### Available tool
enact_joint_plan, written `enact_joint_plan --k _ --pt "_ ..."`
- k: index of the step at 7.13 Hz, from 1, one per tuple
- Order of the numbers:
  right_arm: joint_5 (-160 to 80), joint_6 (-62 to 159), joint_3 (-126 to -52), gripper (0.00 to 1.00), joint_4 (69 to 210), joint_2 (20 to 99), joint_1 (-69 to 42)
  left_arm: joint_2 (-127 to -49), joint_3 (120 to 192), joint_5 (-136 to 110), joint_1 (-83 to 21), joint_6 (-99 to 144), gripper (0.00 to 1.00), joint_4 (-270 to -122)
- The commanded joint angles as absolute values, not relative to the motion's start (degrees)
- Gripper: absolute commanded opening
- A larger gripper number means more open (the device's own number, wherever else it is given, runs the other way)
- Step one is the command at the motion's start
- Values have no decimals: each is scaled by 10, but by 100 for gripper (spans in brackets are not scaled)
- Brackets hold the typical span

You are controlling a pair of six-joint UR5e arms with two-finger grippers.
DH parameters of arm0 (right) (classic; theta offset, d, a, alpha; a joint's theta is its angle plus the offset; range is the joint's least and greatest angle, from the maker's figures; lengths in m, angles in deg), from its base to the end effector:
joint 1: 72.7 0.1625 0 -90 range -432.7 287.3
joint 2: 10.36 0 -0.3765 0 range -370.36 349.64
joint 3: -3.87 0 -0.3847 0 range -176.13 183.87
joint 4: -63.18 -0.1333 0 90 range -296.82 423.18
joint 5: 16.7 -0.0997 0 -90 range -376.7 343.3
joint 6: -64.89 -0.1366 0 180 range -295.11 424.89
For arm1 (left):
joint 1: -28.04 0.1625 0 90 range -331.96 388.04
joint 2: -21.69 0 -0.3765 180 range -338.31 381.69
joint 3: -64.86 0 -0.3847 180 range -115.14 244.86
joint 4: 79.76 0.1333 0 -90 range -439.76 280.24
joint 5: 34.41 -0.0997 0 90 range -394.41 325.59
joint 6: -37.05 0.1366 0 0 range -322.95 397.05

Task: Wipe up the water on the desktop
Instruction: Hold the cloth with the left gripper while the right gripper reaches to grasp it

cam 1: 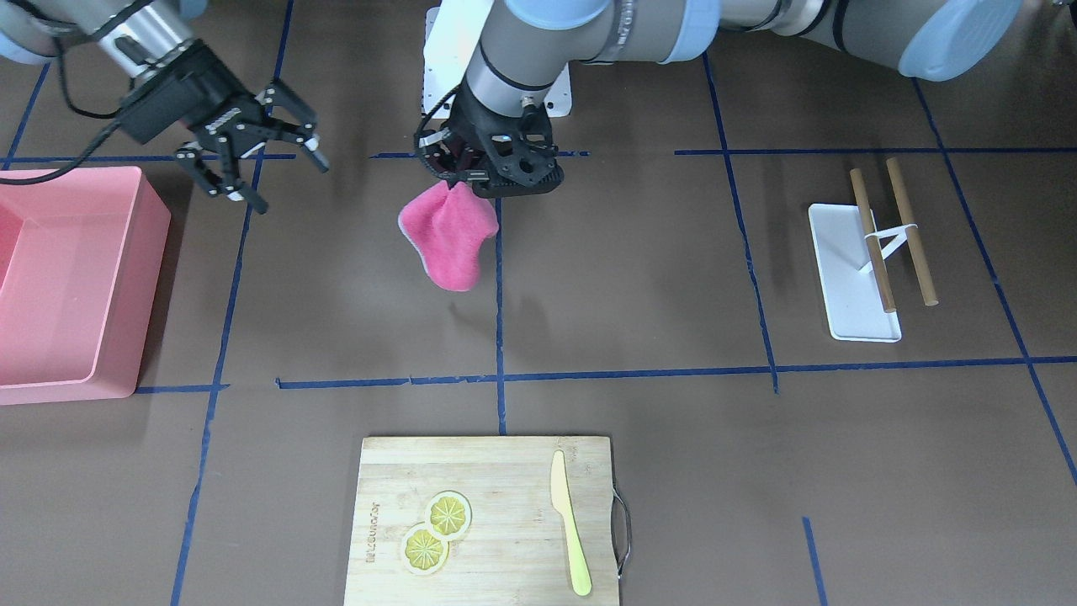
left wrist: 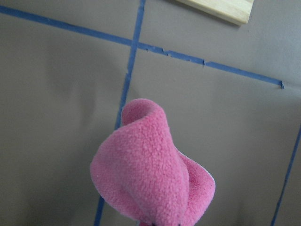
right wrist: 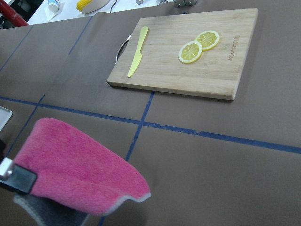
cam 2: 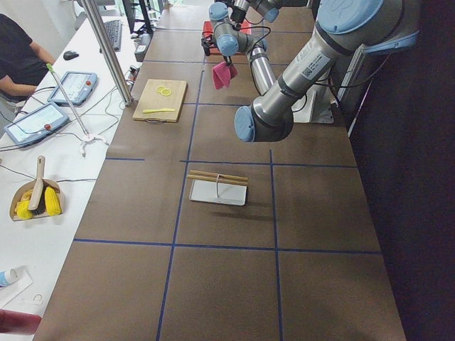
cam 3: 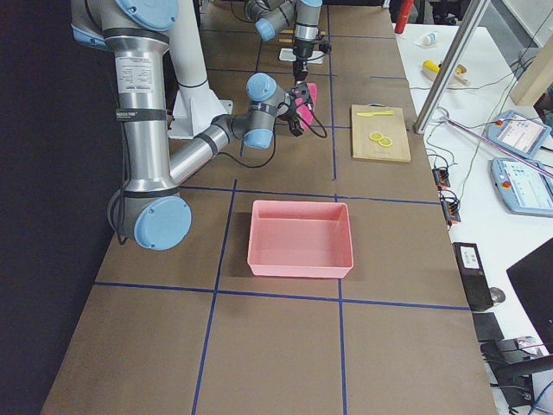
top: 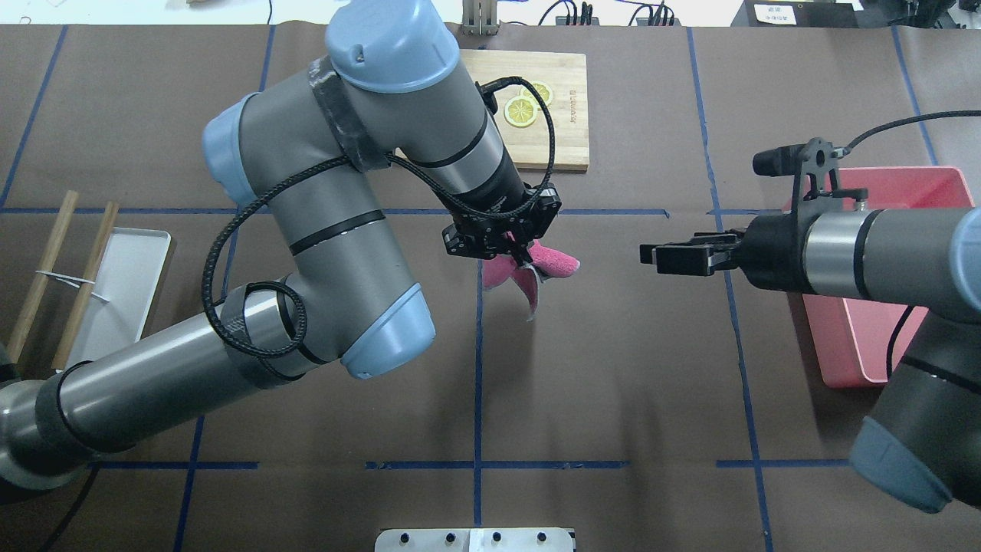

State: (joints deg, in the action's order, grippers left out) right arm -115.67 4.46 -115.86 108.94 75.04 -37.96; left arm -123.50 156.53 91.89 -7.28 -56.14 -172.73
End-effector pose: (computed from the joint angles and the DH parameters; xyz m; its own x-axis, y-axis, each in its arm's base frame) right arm -0.3470 -0.3769 0.2498 0.3574 -0.3453 0.8678 -0.3000 0.8374 0.4568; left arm 0.5121 -0.4271 0.0244 0.4067 -0.3432 -0.8466 0.0711 0.9358 -0.3452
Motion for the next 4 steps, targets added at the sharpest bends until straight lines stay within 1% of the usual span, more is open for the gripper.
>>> enact_joint_plan --k 1,4 --pt "-999 81 -1164 98 1091 743 -469 -1277 1514 910 -66 -646 0 -1734" --pt "-962 182 -1164 98 1091 738 -505 -1278 1506 909 -62 -670 0 -1733"
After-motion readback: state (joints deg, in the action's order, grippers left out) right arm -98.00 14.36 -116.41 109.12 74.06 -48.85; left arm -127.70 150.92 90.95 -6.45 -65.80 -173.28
